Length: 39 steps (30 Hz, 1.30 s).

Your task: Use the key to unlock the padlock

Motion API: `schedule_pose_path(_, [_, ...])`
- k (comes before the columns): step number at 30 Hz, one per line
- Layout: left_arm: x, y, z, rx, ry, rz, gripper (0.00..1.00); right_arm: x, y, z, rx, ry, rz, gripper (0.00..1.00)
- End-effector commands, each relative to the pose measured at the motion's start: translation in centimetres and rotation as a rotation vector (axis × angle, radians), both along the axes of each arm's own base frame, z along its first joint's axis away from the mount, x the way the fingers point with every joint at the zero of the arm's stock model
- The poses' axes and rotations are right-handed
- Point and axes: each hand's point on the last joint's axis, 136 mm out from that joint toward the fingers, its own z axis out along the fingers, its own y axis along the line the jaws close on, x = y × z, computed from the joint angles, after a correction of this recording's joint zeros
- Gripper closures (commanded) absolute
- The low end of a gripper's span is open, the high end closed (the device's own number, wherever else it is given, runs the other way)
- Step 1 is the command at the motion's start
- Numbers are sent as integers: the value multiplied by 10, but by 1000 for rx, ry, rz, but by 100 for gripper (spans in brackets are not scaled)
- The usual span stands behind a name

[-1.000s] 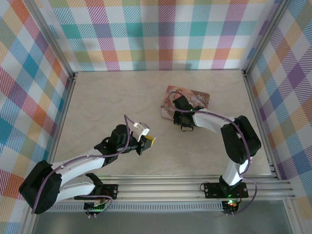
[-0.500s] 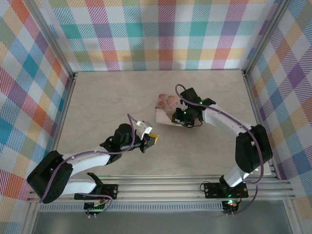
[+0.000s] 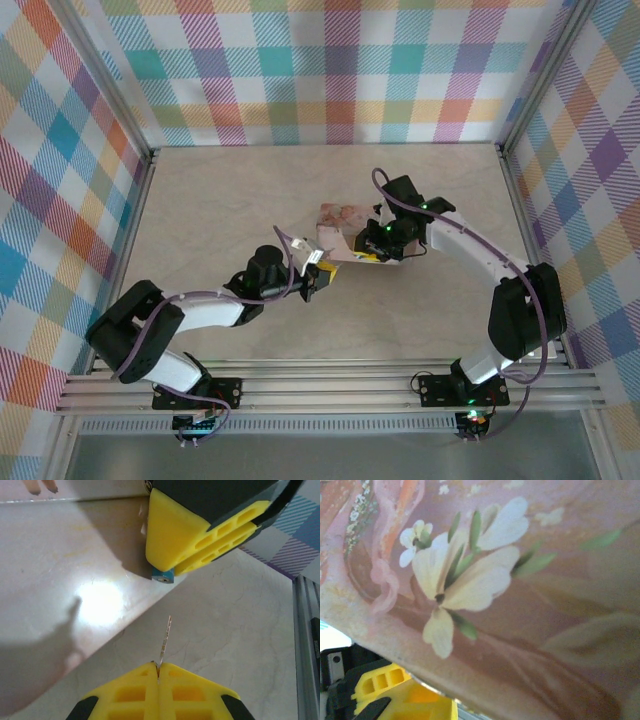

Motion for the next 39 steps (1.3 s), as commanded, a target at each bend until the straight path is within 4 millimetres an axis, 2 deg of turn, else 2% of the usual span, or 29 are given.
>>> schedule_pose_path(1, [7, -10, 23, -85, -49, -21, 100, 3, 12, 39, 105, -61, 24, 100])
schedule_pose_path(19, [10, -29, 15, -93, -7, -61, 100, 4, 11, 41, 125, -72, -7, 100])
schedule_pose_path(39, [11, -37, 20, -118, -1, -71, 100, 3, 12, 37, 140, -63, -10, 100])
